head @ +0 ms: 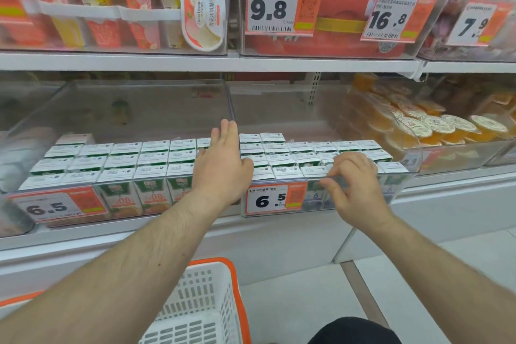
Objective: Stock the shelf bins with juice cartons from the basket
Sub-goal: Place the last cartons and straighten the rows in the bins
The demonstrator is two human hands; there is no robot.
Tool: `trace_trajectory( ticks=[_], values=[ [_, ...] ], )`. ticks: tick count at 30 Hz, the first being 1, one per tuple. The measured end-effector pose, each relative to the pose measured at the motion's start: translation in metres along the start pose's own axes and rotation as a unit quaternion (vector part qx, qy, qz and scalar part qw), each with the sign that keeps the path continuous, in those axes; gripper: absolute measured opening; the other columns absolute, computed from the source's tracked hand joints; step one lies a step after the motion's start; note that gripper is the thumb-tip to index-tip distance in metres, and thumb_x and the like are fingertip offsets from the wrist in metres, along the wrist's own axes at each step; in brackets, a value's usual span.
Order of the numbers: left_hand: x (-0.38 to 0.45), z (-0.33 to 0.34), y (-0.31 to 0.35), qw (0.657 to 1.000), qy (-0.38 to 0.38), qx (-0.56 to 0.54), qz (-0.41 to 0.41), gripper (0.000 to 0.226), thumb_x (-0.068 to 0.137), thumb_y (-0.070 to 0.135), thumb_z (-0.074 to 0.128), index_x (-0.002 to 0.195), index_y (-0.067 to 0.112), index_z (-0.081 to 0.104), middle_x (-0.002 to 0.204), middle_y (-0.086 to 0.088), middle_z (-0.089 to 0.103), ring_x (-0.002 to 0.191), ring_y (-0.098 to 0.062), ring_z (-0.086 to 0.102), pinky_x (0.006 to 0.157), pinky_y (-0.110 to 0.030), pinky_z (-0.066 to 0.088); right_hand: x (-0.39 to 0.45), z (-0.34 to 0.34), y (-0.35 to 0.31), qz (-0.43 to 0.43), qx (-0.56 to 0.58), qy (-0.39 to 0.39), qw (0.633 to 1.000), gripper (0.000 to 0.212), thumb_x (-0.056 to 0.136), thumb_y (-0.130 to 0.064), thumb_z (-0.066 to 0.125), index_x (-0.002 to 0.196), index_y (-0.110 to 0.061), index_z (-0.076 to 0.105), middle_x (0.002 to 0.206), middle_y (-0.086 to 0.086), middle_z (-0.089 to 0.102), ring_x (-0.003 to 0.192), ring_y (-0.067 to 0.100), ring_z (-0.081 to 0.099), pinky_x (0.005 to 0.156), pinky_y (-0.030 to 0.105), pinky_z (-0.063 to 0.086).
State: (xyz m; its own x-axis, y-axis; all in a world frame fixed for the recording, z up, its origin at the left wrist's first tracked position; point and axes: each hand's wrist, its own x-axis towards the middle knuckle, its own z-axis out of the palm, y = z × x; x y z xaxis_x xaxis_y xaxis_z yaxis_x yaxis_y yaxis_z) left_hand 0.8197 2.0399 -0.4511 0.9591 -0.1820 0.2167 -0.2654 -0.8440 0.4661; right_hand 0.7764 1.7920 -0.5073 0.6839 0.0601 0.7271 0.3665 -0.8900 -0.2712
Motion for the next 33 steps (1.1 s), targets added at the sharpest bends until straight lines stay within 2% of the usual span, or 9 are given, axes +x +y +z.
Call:
trace_trajectory(
  ticks=[2,4,6,9,24,27,29,31,33],
  values=[
    [0.005,-0.003,0.001,1.0,-0.003,0.002,-0.007,0.072,0.094,0.02,0.043,0.155,0.016,0.005,0.164,-0.001,0.003,0.15,-0.02,0.008,0.114,-0.05,0.03,0.009,0.0,0.003,0.005,0.003,-0.006,1.0,0.03,0.083,-0.035,0.056,0.074,-0.007,0.059,0.085,0.004,0.056,0.09,0.019,0.046,0.084,0.025,0.023],
    [0.01,-0.005,0.004,1.0,-0.004,-0.001,-0.017,0.072,0.094,0.022,0.043,0.155,0.018,0.004,0.157,-0.006,0.03,0.138,-0.029,0.038,0.105,-0.048,0.039,0.017,0.001,0.006,0.006,0.003,-0.013,1.0,0.029,0.083,-0.035,0.055,0.074,-0.008,0.058,0.085,0.003,0.056,0.089,0.021,0.048,0.083,0.024,0.022],
    [0.014,-0.007,0.006,1.0,0.009,0.007,-0.028,0.071,0.094,0.023,0.042,0.155,0.019,0.006,0.109,-0.005,0.063,0.096,-0.03,0.058,0.079,-0.038,0.045,0.025,0.003,0.009,0.004,0.001,-0.024,1.0,0.027,0.082,-0.034,0.056,0.073,-0.009,0.058,0.083,0.004,0.057,0.087,0.023,0.05,0.082,0.023,0.021],
    [0.019,-0.008,0.007,0.998,0.022,0.019,-0.047,0.07,0.094,0.022,0.042,0.155,0.017,0.006,0.072,0.006,0.045,0.07,-0.02,0.049,0.062,-0.032,0.038,0.033,0.007,0.012,0.004,-0.003,-0.039,0.999,0.019,0.08,-0.025,0.063,0.073,-0.009,0.057,0.082,0.004,0.056,0.084,0.027,0.052,0.081,0.024,0.021],
    [0.023,0.005,0.008,0.992,0.041,-0.056,-0.103,0.094,0.086,0.007,0.054,0.154,0.023,-0.01,0.072,0.001,0.056,0.058,-0.015,0.052,0.044,-0.029,0.037,0.039,0.024,0.023,-0.002,-0.004,-0.06,0.998,0.017,0.079,-0.021,0.066,0.074,-0.008,0.057,0.083,0.005,0.056,0.085,0.028,0.052,0.085,0.028,0.023],
    [0.021,0.01,0.006,0.993,0.043,-0.048,-0.094,0.094,0.085,0.007,0.054,0.154,0.027,-0.007,0.103,-0.002,0.063,0.076,-0.02,0.06,0.049,-0.03,0.04,0.037,0.024,0.024,-0.01,0.003,-0.06,0.998,0.015,0.078,-0.019,0.066,0.075,-0.008,0.056,0.083,0.004,0.057,0.085,0.027,0.054,0.089,0.03,0.025],
    [0.02,0.011,0.007,0.993,0.043,-0.043,-0.097,0.093,0.086,0.009,0.054,0.153,0.027,-0.007,0.115,-0.004,0.065,0.109,-0.03,0.058,0.078,-0.041,0.053,0.036,0.024,0.024,-0.009,0.007,-0.063,0.998,0.014,0.077,-0.019,0.066,0.075,-0.009,0.056,0.085,0.004,0.058,0.086,0.027,0.056,0.092,0.03,0.025],
    [0.019,0.011,0.009,0.993,0.035,-0.04,-0.104,0.09,0.087,0.009,0.052,0.154,0.025,-0.006,0.084,0.003,0.065,0.113,-0.028,0.054,0.111,-0.043,0.037,0.035,0.024,0.024,-0.002,0.015,-0.066,0.998,0.013,0.077,-0.019,0.065,0.076,-0.01,0.056,0.087,0.003,0.058,0.089,0.026,0.057,0.095,0.03,0.024],
    [0.019,0.009,0.012,0.993,0.032,-0.036,-0.106,0.089,0.085,0.008,0.05,0.154,0.023,-0.004,0.061,0.006,0.056,0.088,-0.02,0.058,0.12,-0.04,0.021,0.034,0.025,0.024,0.008,0.025,-0.067,0.997,0.012,0.078,-0.019,0.064,0.077,-0.01,0.057,0.09,0.003,0.059,0.093,0.025,0.058,0.099,0.035,0.025]
  ],
)
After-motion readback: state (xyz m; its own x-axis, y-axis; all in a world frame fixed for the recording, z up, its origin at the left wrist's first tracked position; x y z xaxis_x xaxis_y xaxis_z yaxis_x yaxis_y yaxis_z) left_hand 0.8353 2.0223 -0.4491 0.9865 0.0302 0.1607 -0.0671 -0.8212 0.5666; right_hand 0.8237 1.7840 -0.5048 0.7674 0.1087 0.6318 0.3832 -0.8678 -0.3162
